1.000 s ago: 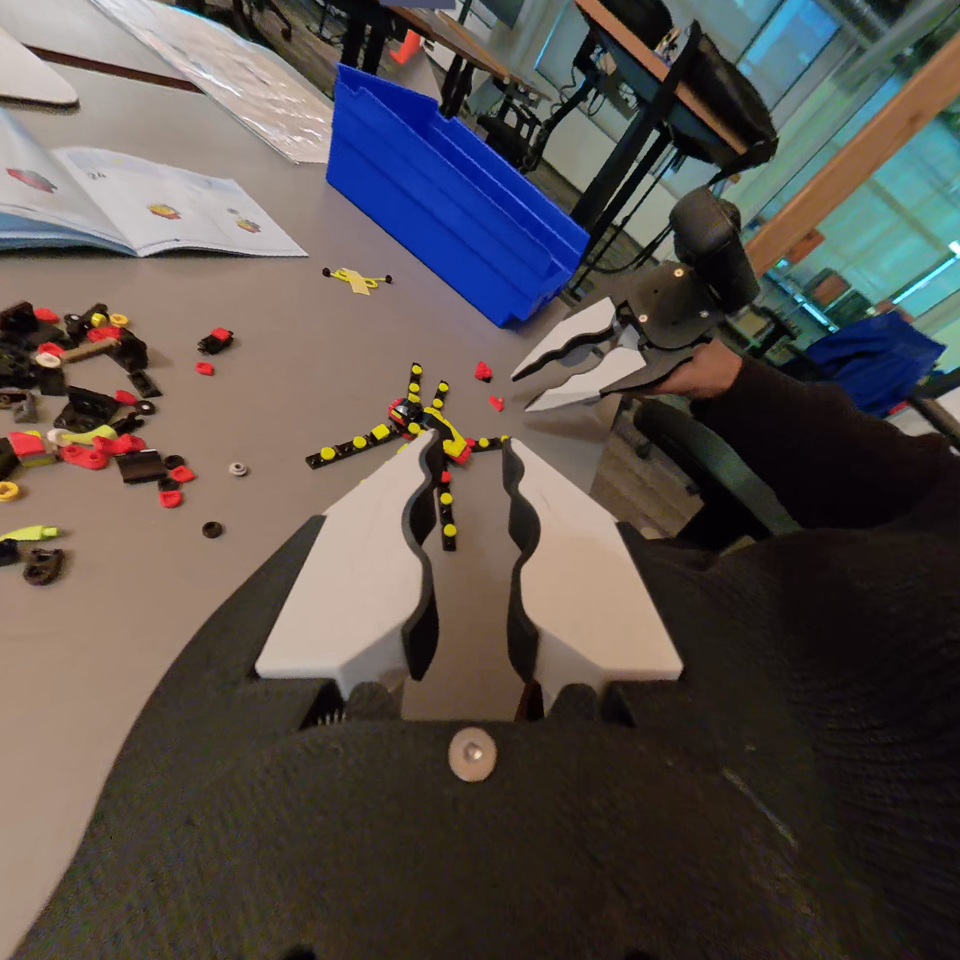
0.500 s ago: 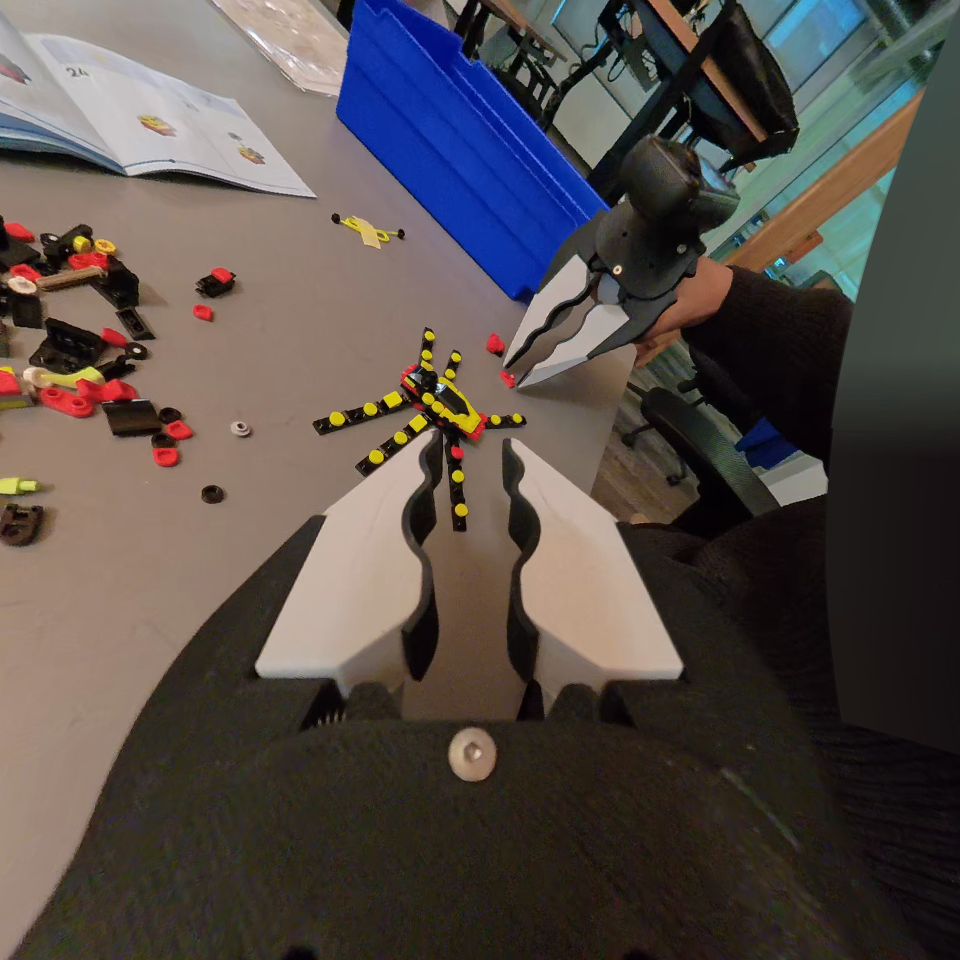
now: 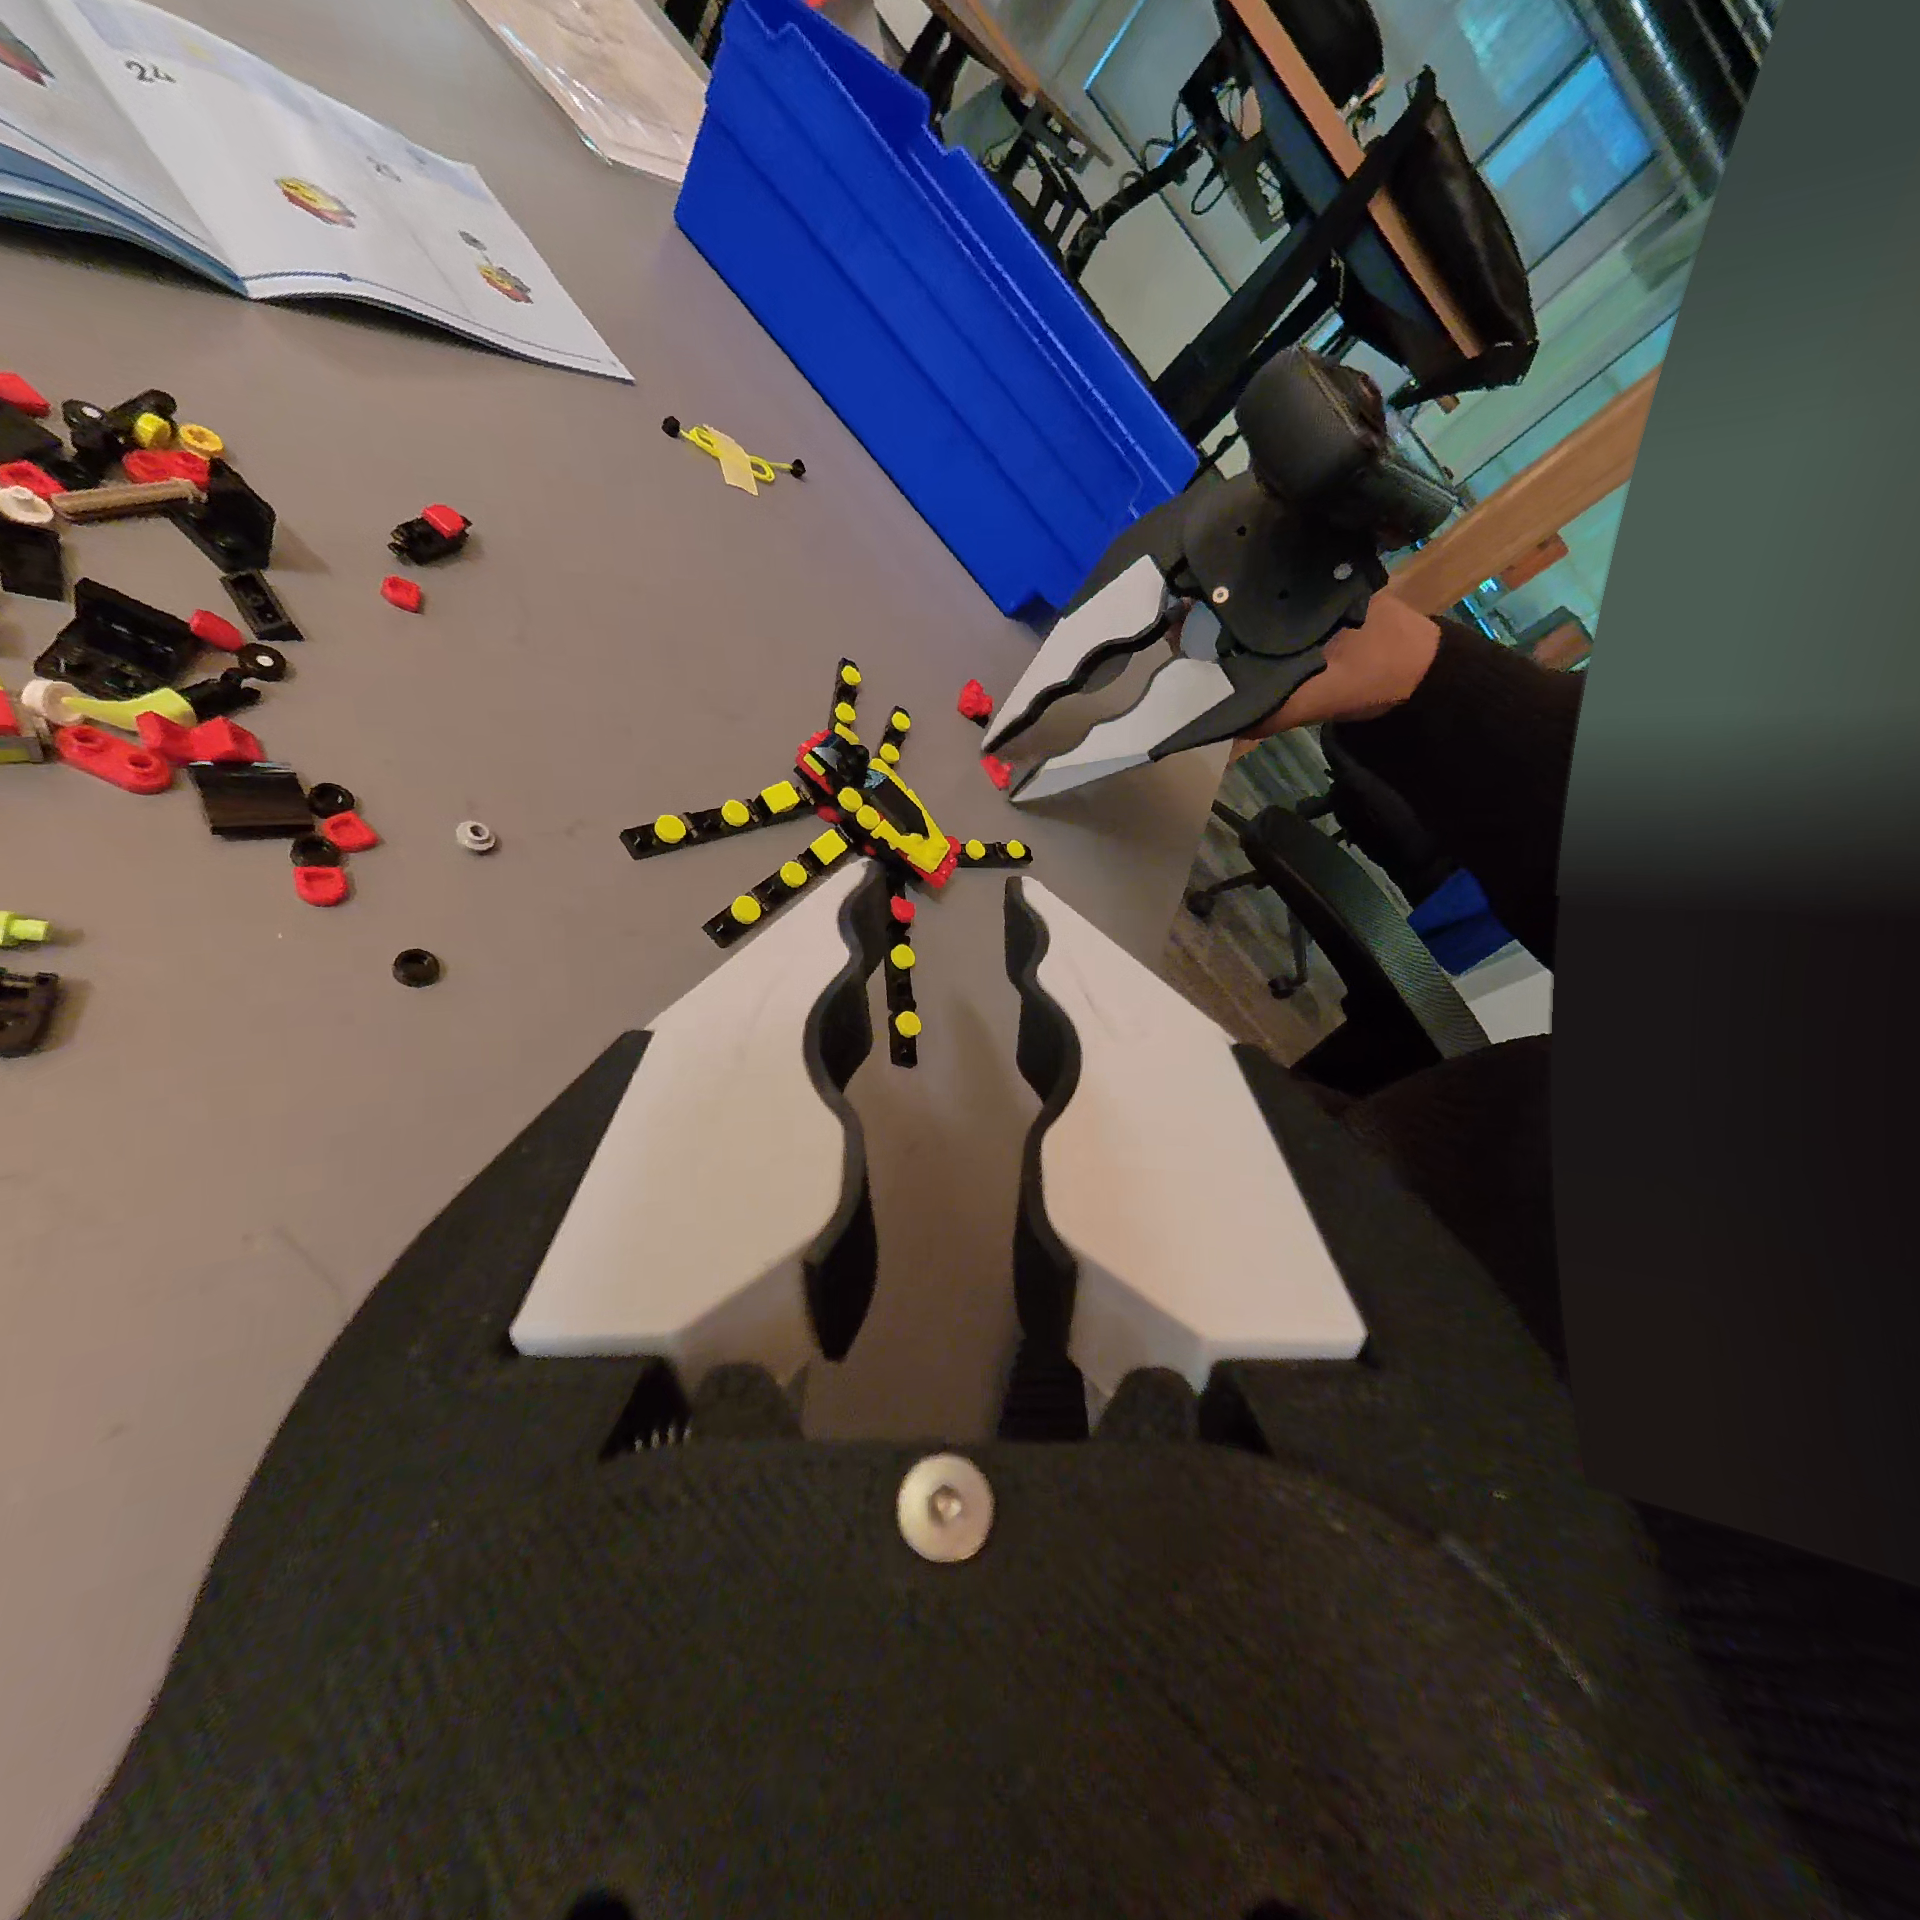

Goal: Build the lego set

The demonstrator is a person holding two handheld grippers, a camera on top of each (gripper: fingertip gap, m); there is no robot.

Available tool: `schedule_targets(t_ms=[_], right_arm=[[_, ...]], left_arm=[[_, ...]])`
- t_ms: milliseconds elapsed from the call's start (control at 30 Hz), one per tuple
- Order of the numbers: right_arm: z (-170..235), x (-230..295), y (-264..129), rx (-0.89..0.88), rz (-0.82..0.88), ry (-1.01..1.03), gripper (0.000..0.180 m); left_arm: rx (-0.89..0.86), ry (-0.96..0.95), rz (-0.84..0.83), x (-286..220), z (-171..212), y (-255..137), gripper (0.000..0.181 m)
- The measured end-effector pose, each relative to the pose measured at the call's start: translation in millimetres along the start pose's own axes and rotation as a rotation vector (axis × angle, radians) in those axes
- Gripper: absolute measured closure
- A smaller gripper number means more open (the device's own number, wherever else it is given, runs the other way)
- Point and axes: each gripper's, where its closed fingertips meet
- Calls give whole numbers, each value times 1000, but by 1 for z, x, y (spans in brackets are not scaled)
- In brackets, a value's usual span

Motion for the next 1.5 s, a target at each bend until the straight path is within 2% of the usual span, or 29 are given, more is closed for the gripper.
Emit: schedule_targets(t_ms=[67, 400, 633, 800, 1100, 1500], right_arm=[[1, 2, 2, 4, -11, 2, 165], [-9, -7, -10, -93, 39, 118, 165], [11, -29, -39, -213, 154, 518, 165], [21, -36, -33, -219, 165, 693, 166], [19, -41, -17, -82, 189, 723, 166], [19, -42, -12, -20, 151, 780, 165]], left_arm=[[1, -4, 3, 0, 0, 0, 160], [5, -12, -1, 2, 1, 0, 160], [3, -37, 2, 5, 1, 1, 160], [18, -70, 15, 7, 6, 3, 159], [1, -126, 16, 15, 4, 1, 159], [3, -147, 4, 22, 4, 1, 159]])
Point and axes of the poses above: each gripper's, where its closed fingertips meet, y out along the fingers, z out of its underside, x = y × z across the jaws, and after that the axes turned 1 degree about y, right-handed
